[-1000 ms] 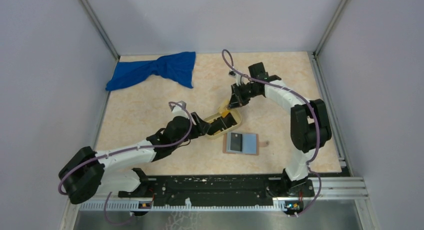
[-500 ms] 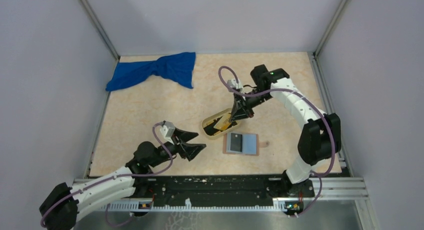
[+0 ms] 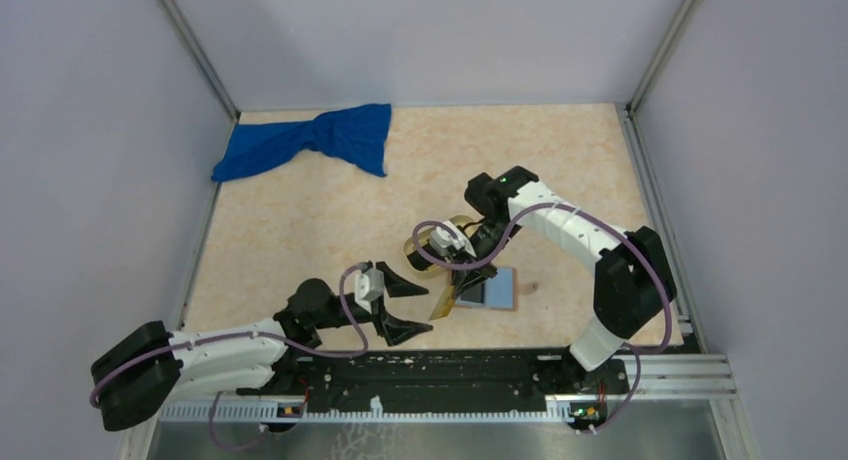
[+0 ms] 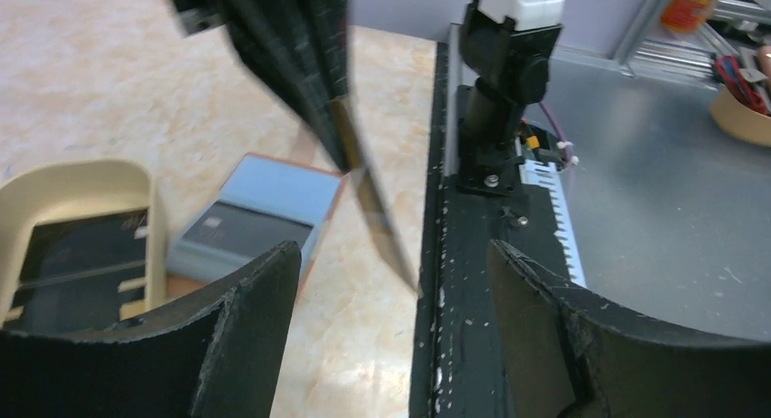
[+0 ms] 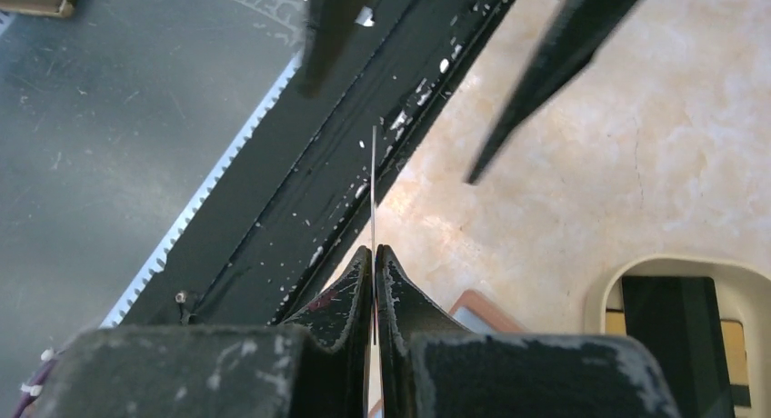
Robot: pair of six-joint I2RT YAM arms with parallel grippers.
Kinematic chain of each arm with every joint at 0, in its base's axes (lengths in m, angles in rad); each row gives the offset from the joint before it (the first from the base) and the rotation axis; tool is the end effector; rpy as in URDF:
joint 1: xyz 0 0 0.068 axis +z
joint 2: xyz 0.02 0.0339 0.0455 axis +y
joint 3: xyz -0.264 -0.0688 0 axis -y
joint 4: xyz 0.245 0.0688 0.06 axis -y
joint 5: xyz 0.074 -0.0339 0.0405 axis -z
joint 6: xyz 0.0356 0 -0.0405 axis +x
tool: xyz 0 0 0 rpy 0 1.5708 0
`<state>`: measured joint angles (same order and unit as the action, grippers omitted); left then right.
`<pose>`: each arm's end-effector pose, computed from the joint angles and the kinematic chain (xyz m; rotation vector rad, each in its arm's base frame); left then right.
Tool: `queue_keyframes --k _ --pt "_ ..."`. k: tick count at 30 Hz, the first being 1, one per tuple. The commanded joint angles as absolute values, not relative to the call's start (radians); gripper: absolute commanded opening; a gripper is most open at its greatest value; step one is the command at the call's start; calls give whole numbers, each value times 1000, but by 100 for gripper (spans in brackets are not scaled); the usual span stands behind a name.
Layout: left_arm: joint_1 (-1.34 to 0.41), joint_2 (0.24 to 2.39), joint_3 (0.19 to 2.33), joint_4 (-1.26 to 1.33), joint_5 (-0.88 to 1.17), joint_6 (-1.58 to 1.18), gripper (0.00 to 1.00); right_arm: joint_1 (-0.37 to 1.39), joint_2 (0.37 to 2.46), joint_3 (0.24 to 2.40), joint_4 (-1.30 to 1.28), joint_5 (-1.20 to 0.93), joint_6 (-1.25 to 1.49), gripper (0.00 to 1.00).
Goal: Put the credit cards into the card holder
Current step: Pick up the credit card from the storage box.
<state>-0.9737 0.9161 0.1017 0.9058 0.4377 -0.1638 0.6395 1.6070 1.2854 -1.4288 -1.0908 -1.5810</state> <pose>0.0869 -0.1547 0.1956 0.9713 1.2936 -1.2221 0.1936 0.1834 0.2678 -2.1131 1.1963 1.4102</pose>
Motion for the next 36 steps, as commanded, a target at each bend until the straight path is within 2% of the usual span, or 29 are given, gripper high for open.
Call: queue_keyframes --k 1,4,9,10,11,12,13,14,15,19,21,23,26,30,36 --pt "-1079 976 178 961 399 -39 81 646 1549 1276 -1304 -1052 -1455 0" --pt "-1108 1023 202 960 362 -28 78 646 1537 1269 -1276 -1034 -1422 0" --pt "-1117 1119 335 765 168 -78 57 647 1526 1272 -1281 -1040 -1422 0" --pt "-1117 1139 361 728 134 -86 48 647 1521 1271 -1275 -1038 -1417 0" --pt "-1117 1155 377 706 109 -89 32 647 1517 1268 -1270 -1036 -1414 0" --pt "-1118 1164 385 697 86 -99 11 647 1514 1266 -1262 -1032 -1408 0" --pt "-1117 1166 386 702 71 -109 0 647 1510 1264 -1250 -1027 -1392 0" --pt "-1117 1160 379 714 57 -125 0 647 1507 1263 -1234 -1022 -1372 0" --pt "-1117 1149 367 732 35 -148 0 647 1503 1261 -1211 -1012 -1341 5" --pt "-1117 1071 268 892 -16 -244 0 622 1457 1220 -1046 -989 -1130 48" --pt "-1117 1035 201 1014 -42 -306 0 582 1430 1202 -1008 -1025 -1100 62" --pt "-1118 1017 149 1132 -66 -358 0 537 1411 1191 -983 -1083 -1065 71" --pt "-1117 1025 106 1332 -105 -416 0 523 1418 1169 -950 -1163 -1023 75" --pt "-1117 1074 106 1510 -137 -439 0 523 1457 1157 -897 -1264 -933 75" --pt "-1117 1162 155 1625 -150 -447 0 523 1410 1050 -578 -1340 -638 69"
